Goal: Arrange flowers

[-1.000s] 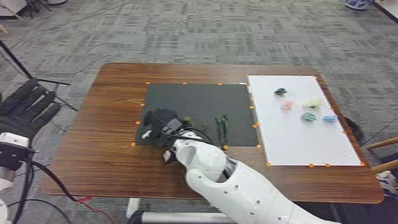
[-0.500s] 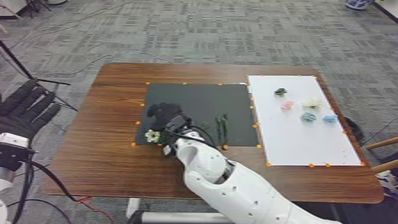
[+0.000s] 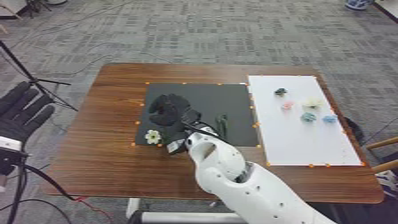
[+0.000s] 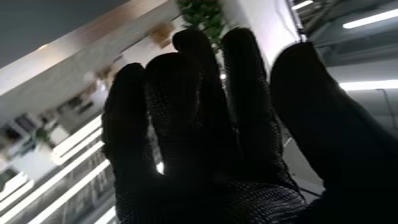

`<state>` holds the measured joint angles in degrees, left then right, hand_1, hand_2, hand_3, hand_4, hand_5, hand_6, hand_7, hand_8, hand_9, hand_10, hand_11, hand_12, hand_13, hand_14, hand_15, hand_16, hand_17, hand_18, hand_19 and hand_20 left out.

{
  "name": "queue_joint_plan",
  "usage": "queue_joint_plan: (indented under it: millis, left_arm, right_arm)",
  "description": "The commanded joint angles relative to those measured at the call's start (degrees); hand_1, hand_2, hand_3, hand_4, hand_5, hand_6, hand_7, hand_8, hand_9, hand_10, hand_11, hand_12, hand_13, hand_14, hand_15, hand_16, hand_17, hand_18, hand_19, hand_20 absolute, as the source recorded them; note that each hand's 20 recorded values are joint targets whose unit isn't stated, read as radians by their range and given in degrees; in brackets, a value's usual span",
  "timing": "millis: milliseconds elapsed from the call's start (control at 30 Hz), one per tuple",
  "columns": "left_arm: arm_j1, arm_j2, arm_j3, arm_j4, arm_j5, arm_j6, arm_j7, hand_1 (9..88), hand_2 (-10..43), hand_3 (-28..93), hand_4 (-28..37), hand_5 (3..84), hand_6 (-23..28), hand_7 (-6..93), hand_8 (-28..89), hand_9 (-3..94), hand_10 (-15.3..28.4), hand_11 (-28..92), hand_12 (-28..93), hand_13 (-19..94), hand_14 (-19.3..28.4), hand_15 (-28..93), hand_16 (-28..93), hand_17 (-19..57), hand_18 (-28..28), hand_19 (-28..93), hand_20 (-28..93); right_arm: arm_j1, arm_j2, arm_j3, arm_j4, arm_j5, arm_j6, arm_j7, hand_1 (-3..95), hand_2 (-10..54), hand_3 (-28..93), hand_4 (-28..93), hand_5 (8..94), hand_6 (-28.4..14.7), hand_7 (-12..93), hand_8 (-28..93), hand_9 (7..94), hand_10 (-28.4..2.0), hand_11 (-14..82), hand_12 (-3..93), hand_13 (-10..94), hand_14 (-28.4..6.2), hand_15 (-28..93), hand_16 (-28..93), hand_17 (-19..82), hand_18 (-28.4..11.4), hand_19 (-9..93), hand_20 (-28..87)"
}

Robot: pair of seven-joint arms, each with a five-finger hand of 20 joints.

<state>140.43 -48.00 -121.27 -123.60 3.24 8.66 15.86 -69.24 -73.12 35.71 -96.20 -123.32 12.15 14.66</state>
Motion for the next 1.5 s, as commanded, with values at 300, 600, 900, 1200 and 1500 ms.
queue_joint_plan:
  millis: [300, 600, 900, 1200, 1500]
  left_arm:
    - [3.7, -1.59, -4.68, -1.03, -1.18, -0.52, 2.14, 22.6, 19.5, 62, -28.3, 38.3, 8.3, 6.5, -6, 33.4, 12.6, 10, 14, 24, 14.1, 22, -1, -3.5, 13.3, 23, 11]
    - [6.4, -3.2, -6.97, -2.44, -1.01, -0.14, 2.83, 21.6, 19.2, 65, -28.3, 38.8, 8.0, 6.9, -6, 34.4, 11.8, 10, 13, 24, 13.8, 23, -1, -3.5, 13.3, 23, 11]
    - [6.8, -3.58, -7.53, -2.76, -0.84, 0.42, 2.56, 22.5, 18.0, 66, -28.3, 38.6, 8.5, 6.9, -6, 33.3, 13.0, 11, 14, 24, 14.0, 23, -1, -3.5, 13.2, 23, 11]
    - [6.8, -3.74, -7.91, -3.03, -0.36, 0.79, 1.9, 25.5, 17.4, 67, -28.3, 38.5, 8.7, 7.2, -6, 33.2, 13.2, 12, 14, 24, 13.9, 24, -1, -3.6, 13.2, 24, 11]
    - [6.4, -3.63, -7.53, -3.04, -0.57, 1.07, 1.76, 25.6, 17.3, 67, -28.3, 38.5, 8.8, 7.5, -6, 33.1, 13.3, 12, 14, 24, 14.0, 25, -2, -3.7, 13.2, 24, 11]
  right_arm:
    - [-6.8, 11.6, 21.0, -6.6, -15.4, 1.8, 13.6, 39.4, -3.7, 81, -26, 61.6, -5.2, 14, -11, 62.3, -17.3, 16.7, 16.5, 63, -13.0, 68, 29, 29, -24.9, 79, 36]
    - [-15.1, 18.8, 34.8, -8.3, -14.6, -7.5, 23.1, 47.5, -9.2, 79, -26, 58.0, -6.1, 13, -10, 57.7, -17.7, 14.4, 15.5, 62, -12.1, 68, 30, 29, -24.8, 79, 35]
    - [-23.7, 22.8, 42.1, -12.4, -13.4, -16.5, 28.0, 50.3, -9.5, 76, -28, 59.0, -7.1, 11, -10, 56.8, -18.0, 12.8, 14.6, 62, -11.4, 66, 31, 29, -25.5, 81, 35]
    - [-25.4, 22.3, 43.1, -10.0, -13.7, -20.1, 25.6, 65.0, -9.5, 70, -28, 58.5, -5.6, 10, -10, 56.2, -14.5, 10.2, 13.4, 64, -6.3, 60, 38, 29, -24.6, 80, 34]
    - [-24.7, 21.7, 41.0, -5.2, -14.1, -14.5, 25.2, 63.6, -9.5, 66, -28, 57.0, -5.1, 11, -11, 54.8, -13.6, 9.3, 12.3, 65, -5.6, 58, 38, 30, -24.4, 80, 34]
